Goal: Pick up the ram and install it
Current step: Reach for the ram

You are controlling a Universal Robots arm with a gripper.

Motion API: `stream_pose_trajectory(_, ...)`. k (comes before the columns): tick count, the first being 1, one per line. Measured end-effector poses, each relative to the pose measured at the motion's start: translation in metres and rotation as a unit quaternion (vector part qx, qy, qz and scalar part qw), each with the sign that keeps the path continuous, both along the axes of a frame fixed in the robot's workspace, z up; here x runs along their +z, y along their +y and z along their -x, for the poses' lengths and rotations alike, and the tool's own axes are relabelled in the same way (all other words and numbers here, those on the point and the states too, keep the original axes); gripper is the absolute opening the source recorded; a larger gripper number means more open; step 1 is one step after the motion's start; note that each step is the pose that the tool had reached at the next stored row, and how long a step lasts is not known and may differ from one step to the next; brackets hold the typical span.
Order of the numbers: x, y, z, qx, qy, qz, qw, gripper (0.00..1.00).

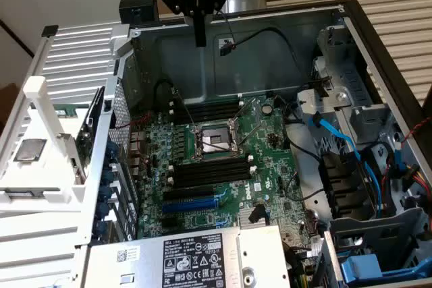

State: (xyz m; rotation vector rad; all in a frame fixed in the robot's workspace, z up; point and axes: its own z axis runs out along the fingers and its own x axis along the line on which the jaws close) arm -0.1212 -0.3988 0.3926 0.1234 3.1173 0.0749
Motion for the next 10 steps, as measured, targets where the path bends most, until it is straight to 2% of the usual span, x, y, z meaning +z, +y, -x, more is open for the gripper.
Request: stream_pose_trajectory(10,0.0,0.0,0.0,0.0,0.0,0.0,1.0,0.1)
